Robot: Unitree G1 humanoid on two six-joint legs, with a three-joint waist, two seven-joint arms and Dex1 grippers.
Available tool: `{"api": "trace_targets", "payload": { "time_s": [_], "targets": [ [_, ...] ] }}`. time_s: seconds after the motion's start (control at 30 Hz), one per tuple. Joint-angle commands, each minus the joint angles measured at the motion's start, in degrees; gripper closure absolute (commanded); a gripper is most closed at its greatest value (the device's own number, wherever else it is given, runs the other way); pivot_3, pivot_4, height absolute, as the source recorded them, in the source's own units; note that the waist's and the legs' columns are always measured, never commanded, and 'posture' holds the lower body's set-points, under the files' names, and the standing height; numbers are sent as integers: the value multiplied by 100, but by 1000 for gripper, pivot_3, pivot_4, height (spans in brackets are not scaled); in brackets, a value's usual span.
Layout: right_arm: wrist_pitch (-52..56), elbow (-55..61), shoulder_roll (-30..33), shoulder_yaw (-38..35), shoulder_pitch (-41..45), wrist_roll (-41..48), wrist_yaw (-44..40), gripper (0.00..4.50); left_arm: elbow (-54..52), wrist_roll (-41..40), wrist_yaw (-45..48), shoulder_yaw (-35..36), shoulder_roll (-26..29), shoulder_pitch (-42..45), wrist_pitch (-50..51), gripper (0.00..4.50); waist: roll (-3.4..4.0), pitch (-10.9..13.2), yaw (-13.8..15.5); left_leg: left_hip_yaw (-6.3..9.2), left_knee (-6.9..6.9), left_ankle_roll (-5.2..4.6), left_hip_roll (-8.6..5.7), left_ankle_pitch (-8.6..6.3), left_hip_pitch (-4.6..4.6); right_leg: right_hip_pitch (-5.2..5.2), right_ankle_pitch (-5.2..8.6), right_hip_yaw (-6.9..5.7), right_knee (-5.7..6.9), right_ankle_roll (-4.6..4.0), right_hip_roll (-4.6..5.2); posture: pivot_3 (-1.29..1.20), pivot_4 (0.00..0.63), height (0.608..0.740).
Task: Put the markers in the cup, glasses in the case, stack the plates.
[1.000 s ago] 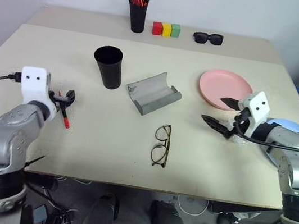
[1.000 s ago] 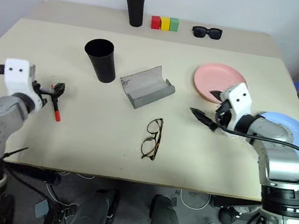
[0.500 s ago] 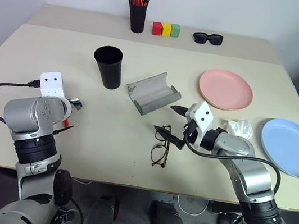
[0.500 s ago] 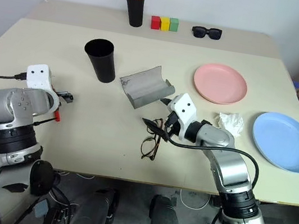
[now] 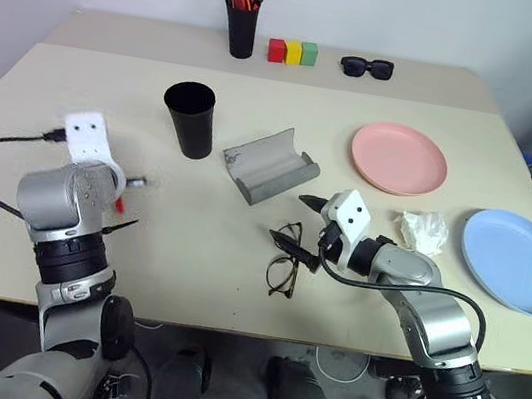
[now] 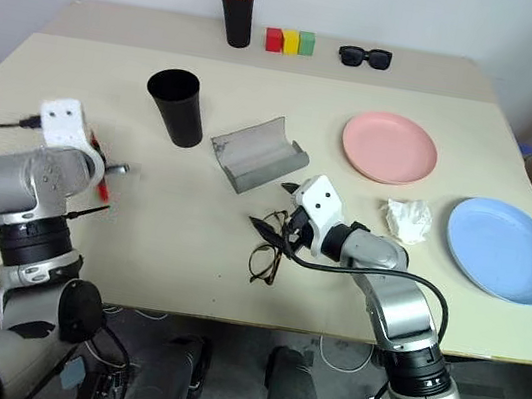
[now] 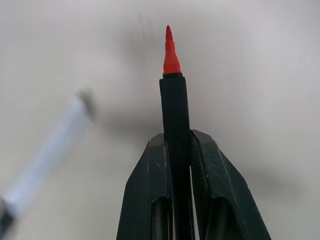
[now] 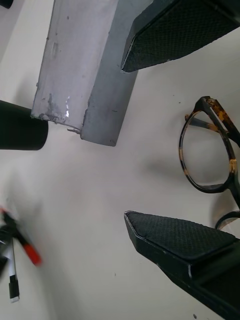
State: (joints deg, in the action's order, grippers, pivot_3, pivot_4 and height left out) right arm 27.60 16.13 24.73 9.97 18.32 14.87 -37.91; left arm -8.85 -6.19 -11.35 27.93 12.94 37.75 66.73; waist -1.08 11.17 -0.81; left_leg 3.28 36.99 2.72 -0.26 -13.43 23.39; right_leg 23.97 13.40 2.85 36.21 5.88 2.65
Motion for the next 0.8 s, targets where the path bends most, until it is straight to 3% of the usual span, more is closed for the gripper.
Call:
{"api": "trace_targets", "payload": {
  "time_s": [0.03, 0.17, 0.4, 0.63, 0.8],
  "targets": [
    [-118, 37, -456, -427, 363, 55, 619, 0, -411, 41, 183, -136, 158, 118, -1869, 4477, 0, 0, 5, 0, -1, 3, 0, 2, 2, 3, -1, 0, 0, -2, 1, 0, 150, 740],
    [-366, -347, -868, -632, 690, -162, 1198, 0, -210, 105, 383, -479, 187, 284, -3365, 4477, -2, -1, 36, -5, 0, 6, -1, 3, 3, 2, -4, 1, -5, -7, 3, 0, 150, 740],
    [-995, -817, -1343, -411, 1021, -504, 1507, 0, 1478, 381, 555, -1345, -77, 1105, -5467, 4477, -6, -3, 17, -4, 1, 3, -6, 4, 5, -5, -8, -1, -11, 1, 1, 0, 150, 740],
    [-1275, -1060, -1729, -187, 1090, -707, 1641, 0, 3271, 531, 558, -1673, -183, 1542, -6888, 4477, -5, -3, -38, -3, -5, 0, -1, 3, 3, 5, -10, -1, 0, 3, -7, 0, 150, 740],
    [-1332, -1055, -1856, -146, 1023, -780, 1728, 0, 3889, 512, 533, -1701, -228, 1503, -7495, 4477, -5, -3, -8, -4, -4, 0, -3, 3, 6, 6, -12, -1, -1, 7, -3, 0, 150, 740]
  ]
}}
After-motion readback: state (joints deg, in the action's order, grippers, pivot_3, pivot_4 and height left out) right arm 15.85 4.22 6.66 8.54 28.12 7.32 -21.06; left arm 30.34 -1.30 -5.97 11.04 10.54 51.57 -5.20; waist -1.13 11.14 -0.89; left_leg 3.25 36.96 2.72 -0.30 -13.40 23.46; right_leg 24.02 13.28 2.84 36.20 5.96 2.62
